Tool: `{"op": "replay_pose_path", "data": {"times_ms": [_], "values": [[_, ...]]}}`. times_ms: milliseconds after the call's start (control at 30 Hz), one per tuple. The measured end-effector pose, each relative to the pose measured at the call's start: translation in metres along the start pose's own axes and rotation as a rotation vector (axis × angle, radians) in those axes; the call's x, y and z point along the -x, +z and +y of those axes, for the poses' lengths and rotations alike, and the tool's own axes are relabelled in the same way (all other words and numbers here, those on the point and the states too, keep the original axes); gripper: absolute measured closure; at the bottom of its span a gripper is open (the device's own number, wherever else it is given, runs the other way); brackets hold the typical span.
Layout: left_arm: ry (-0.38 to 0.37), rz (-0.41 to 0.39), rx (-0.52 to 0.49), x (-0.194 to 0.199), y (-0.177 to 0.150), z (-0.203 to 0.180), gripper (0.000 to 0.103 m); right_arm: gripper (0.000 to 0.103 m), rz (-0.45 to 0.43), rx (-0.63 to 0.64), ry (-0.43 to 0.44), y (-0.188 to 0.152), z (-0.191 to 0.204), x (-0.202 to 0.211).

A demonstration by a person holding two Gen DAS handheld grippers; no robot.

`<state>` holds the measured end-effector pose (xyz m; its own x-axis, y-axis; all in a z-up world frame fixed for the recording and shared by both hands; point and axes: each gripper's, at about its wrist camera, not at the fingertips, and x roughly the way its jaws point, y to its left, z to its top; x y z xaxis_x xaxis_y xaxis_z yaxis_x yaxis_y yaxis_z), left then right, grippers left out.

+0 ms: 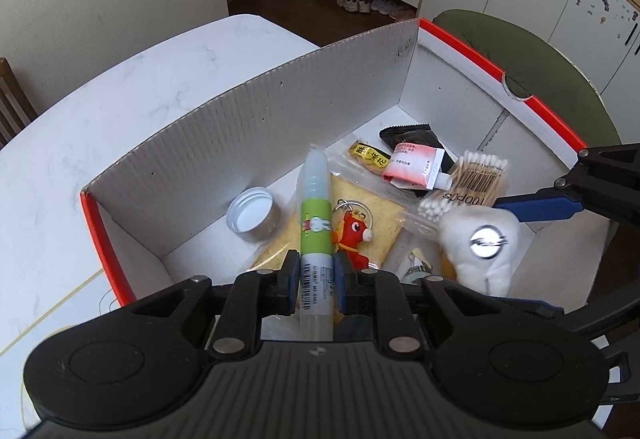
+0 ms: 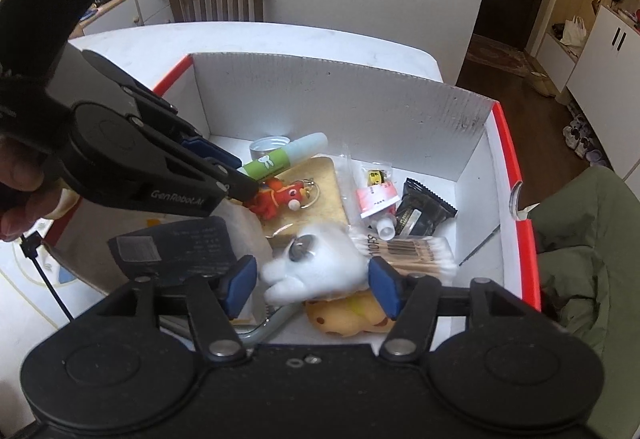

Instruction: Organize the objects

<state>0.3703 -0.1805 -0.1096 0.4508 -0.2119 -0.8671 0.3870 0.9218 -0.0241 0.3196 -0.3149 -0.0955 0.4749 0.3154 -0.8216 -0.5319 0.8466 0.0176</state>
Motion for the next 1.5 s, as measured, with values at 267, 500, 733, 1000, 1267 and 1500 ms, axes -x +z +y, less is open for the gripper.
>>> {"op": "replay_pose_path", "data": {"times_ms": [267,500,733,1000,1267,1500], "values": [[-0.026,-0.043,0.014,0.015,-0.008,0.001,0.086,0.038,-0.032,-0.034,0.027,-0.002,-0.003,0.016],[-0.052,-0.119,0.014,0.045,-0.018,-0.004,0.085,0.037,-0.087,-0.088,0.038,-0.002,-0.004,0.039],[-0.067,-0.180,0.021,0.080,-0.034,-0.005,0.081,0.030,-0.154,-0.130,0.047,-0.004,0.005,0.064],[-0.080,-0.242,0.008,0.115,-0.058,-0.004,0.050,0.026,-0.206,-0.158,0.032,-0.009,0.021,0.082],[-0.082,-0.305,0.000,0.146,-0.080,0.001,0.035,0.015,-0.284,-0.215,0.037,-0.022,0.035,0.102],[-0.098,-0.349,0.015,0.165,-0.096,0.006,0.021,0.002,-0.367,-0.260,0.003,-0.035,0.048,0.120]]}}
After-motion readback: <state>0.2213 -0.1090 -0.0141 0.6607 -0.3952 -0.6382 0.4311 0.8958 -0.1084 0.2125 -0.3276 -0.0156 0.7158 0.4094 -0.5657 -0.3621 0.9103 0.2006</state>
